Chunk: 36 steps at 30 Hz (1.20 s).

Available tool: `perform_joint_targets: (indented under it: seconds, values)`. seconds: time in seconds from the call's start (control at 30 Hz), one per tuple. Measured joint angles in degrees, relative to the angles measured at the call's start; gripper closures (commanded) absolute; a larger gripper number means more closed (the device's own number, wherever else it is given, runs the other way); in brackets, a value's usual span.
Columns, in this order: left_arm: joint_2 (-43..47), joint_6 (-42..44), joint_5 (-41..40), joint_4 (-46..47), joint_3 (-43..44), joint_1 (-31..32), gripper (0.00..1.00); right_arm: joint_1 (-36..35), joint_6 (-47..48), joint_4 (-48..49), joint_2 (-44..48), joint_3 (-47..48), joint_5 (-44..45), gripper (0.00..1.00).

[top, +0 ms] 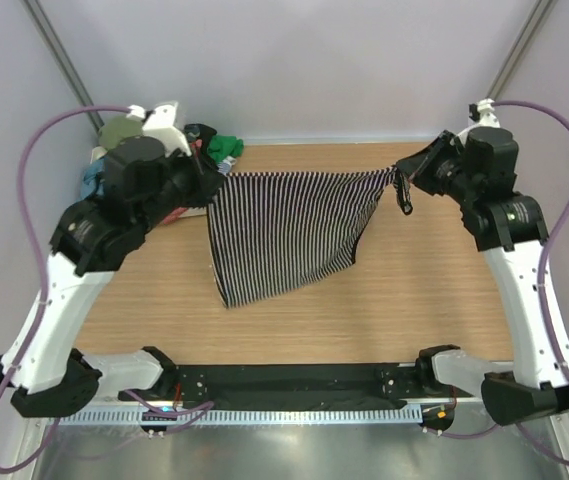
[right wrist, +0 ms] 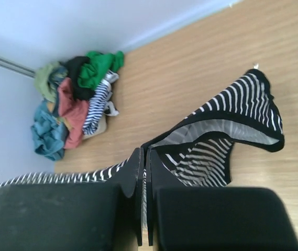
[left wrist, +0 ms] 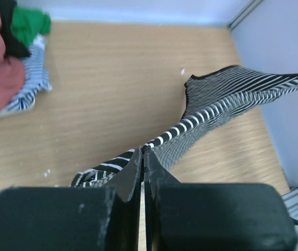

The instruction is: Fold and stack the tank tops

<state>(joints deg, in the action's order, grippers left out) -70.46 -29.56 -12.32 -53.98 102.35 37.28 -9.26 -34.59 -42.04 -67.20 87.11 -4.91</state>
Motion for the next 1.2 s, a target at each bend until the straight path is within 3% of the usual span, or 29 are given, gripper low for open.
perform_joint_targets:
  seconds: [0.17, 0.4, 0.6, 0.87, 1.07, 1.2]
  values:
    - [7.3, 2.6, 3.1, 1.1, 2.8, 0.0, 1.0, 0.0, 0.8, 1.4, 8.6, -0.6, -2.1, 0.99]
    - [22.6, 3.4, 12.2, 5.4, -11.0, 0.2, 1.0, -0.2, 1.8, 2.5, 26.6, -7.3, -5.4, 0.99]
    - [24.9, 3.1, 15.4, 7.1, -13.6, 0.2, 1.0, -0.2, 3.0, -1.1, 33.7, -5.4, -6.0, 0.99]
    - [14.4, 3.0, 10.6, 9.6, -7.8, 0.2, 1.0, -0.2, 3.7, -4.9, 20.2, -0.5, 0.4, 0.99]
    - [2.8, 0.8, 8.0, 16.7, -20.7, -2.6, 1.0, 0.0, 2.3, 1.0, 5.5, -13.6, 4.8, 0.99]
    - [-10.4, -2.1, 7.6, 20.4, -28.7, -7.2, 1.0, 0.0, 0.4, 5.9, -6.6, -21.8, 7.1, 0.99]
